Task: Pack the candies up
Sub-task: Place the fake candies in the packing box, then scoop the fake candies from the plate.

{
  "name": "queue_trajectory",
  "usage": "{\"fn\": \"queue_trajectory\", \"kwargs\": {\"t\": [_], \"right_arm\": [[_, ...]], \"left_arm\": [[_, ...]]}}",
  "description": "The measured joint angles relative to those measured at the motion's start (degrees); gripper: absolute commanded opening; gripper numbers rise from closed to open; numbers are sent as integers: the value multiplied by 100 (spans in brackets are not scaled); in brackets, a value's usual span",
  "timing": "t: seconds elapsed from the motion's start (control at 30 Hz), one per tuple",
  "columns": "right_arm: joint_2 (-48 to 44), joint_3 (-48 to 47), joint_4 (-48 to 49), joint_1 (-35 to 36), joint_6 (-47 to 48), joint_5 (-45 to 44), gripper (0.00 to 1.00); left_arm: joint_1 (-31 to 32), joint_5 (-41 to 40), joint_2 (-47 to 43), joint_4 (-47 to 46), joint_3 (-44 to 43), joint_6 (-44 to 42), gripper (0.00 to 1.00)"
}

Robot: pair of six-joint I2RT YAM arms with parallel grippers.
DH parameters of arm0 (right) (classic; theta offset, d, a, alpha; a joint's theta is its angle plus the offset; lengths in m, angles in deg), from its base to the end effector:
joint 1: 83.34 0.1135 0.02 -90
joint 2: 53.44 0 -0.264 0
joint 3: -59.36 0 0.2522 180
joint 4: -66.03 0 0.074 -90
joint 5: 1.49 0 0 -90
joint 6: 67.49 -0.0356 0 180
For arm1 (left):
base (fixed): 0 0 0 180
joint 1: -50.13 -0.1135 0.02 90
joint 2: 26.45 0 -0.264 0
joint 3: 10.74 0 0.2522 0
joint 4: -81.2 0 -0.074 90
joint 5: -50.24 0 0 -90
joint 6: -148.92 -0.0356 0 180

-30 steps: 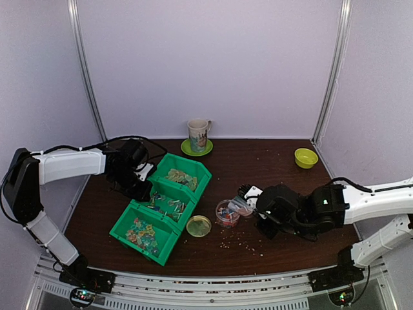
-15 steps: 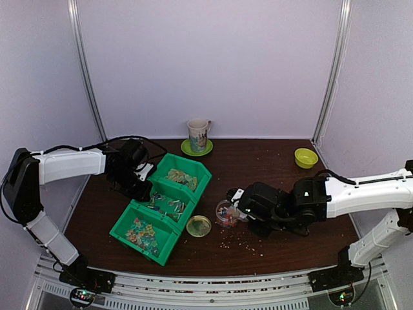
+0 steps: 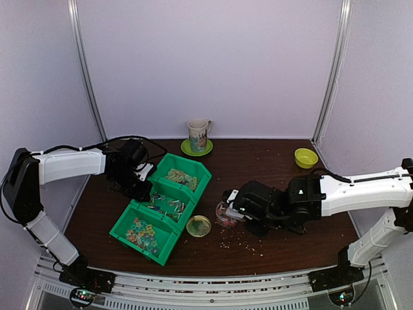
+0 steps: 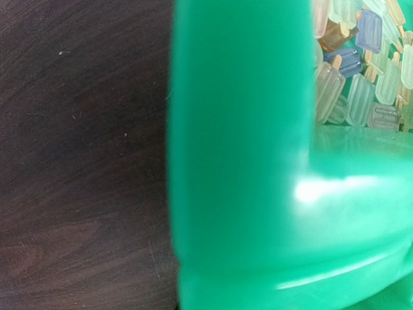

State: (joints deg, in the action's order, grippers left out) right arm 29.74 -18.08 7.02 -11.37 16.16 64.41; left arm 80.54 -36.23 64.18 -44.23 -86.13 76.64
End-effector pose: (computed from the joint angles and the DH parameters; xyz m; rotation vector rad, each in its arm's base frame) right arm 0.1020 0.2665 0.2541 -1.2744 2.2009 -0.0612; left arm 0.2611 -0.1558 0.2084 0.3283 2.8119 -0.2852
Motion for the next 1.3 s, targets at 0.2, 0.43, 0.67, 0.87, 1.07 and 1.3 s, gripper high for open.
{"fn": "queue_trajectory", "kwargs": {"t": [0.2,0.43,0.67,0.87,1.07,1.3], "right_arm": [[-2,-87,-50,0,87,-107,0],[20,-566,-70,-37,284,-295,0],[415,-1106,-109,-66,518,-407,0],[807,-1711,-190,-66,763,-385,0],[1351,-2409,-234,-72,944,-205,0],[2315,-3222,-498,-81,984,186,0]], "left_arm": [[0,2,0,2,0,0,0],[0,11,4,7,0,-4,0],[118,-109,136,190,-15,-9,0],[295,-354,221,503,-20,-52,0],[297,-793,225,695,-59,-83,0],[317,-1447,225,664,-85,-208,0]]}}
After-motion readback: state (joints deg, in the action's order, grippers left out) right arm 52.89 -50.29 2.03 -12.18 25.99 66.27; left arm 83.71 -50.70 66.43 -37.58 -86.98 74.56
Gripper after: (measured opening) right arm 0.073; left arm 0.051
